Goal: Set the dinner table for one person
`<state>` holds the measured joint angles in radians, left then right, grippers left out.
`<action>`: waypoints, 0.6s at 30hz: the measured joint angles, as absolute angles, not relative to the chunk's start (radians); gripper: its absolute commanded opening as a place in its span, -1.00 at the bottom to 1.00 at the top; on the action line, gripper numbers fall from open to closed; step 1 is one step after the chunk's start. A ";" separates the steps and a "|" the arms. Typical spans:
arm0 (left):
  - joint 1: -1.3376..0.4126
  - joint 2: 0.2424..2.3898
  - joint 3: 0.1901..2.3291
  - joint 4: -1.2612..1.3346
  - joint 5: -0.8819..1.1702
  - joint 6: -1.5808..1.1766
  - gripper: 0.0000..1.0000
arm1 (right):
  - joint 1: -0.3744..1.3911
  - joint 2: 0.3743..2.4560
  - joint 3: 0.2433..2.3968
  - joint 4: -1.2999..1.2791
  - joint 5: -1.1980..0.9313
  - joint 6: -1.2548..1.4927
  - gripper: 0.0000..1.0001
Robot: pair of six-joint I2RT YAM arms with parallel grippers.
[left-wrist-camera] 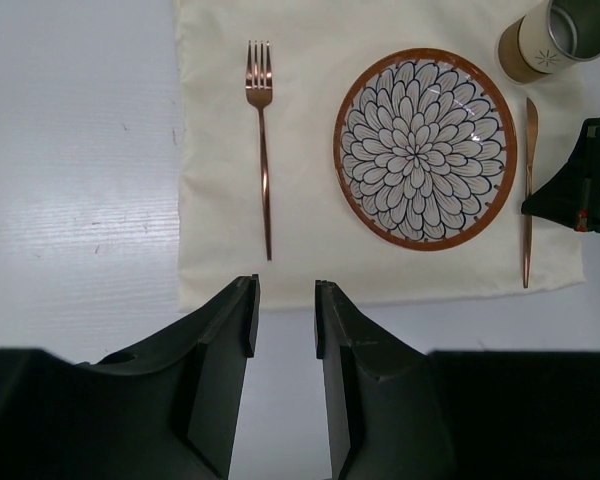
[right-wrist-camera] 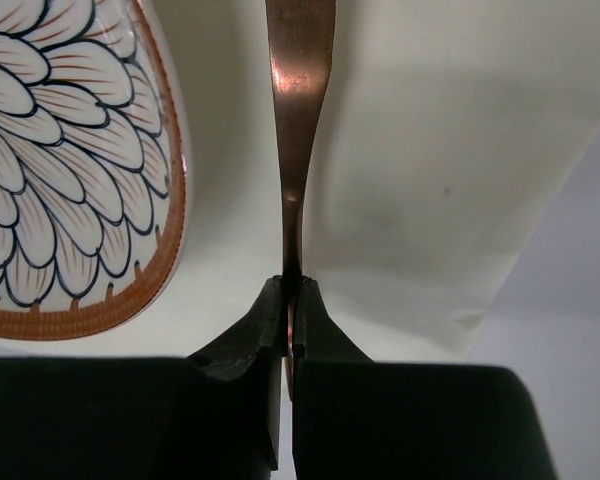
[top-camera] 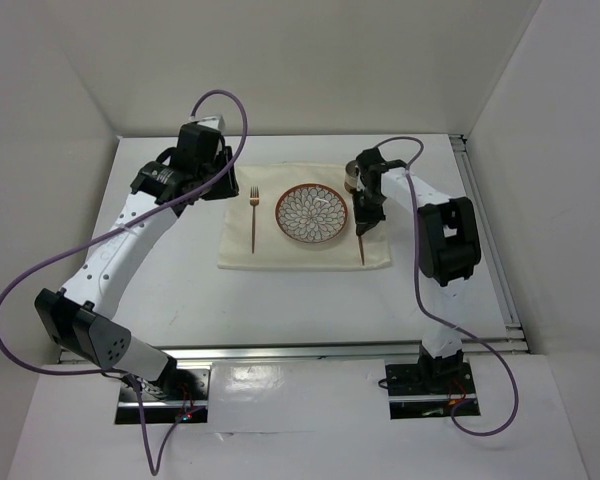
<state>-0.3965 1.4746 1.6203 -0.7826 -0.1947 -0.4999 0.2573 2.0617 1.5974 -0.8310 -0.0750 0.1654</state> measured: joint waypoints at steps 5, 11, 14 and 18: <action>-0.396 1.475 1.620 -0.783 -0.198 -0.500 -0.08 | 0.249 2.073 1.600 -0.830 -0.063 0.167 -1.00; -0.396 1.475 1.620 -0.783 -0.198 -0.500 -0.08 | 0.225 2.079 1.607 -0.826 -0.056 0.186 -1.00; -0.396 1.475 1.620 -0.783 -0.198 -0.500 -0.08 | 0.218 2.101 1.632 -0.823 -0.056 0.199 -1.00; -0.396 1.475 1.620 -0.784 -0.198 -0.500 -0.08 | 0.216 2.131 1.644 -0.814 -0.050 0.224 -0.89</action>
